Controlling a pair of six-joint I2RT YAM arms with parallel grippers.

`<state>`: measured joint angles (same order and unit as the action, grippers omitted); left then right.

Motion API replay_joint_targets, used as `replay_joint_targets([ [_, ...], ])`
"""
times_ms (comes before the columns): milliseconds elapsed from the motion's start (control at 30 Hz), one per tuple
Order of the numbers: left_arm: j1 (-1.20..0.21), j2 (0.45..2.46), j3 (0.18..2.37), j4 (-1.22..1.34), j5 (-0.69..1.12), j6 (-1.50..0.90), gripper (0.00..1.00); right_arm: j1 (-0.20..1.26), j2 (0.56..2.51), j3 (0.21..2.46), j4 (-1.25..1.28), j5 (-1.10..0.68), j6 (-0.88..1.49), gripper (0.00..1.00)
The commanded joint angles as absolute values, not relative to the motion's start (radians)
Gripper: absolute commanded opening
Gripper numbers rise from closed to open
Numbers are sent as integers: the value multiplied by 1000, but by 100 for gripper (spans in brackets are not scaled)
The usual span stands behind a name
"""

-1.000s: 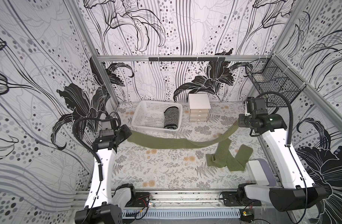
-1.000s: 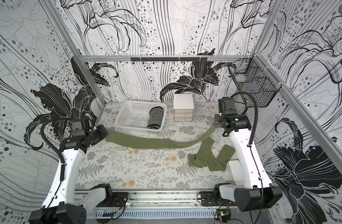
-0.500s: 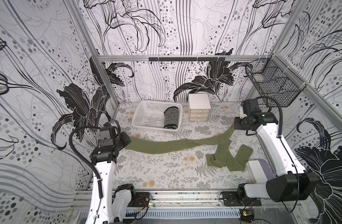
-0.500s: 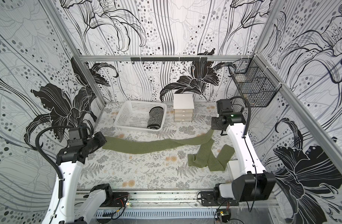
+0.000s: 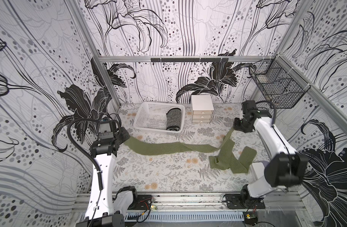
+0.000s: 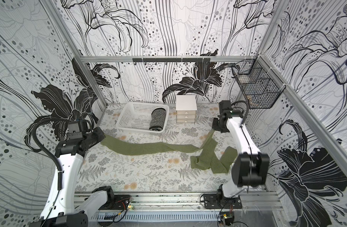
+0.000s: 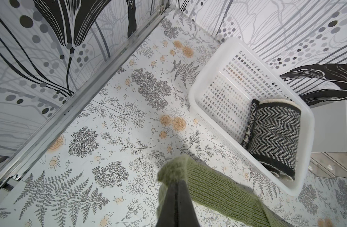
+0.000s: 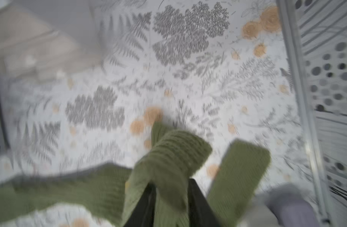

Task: Roll up the scarf and place it into the basket
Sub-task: Flatten out the scarf at the center of the board.

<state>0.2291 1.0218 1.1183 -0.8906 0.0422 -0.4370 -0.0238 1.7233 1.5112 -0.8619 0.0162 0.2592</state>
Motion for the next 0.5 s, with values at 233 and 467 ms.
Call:
replay_joint_targets([
  [233, 239, 1114, 1083, -787, 102, -436, 0, -67, 1928, 1554, -784, 9, 196, 48],
  [467, 238, 1142, 1077, -753, 136, -447, 0, -70, 2053, 1601, -679, -94, 169, 48],
])
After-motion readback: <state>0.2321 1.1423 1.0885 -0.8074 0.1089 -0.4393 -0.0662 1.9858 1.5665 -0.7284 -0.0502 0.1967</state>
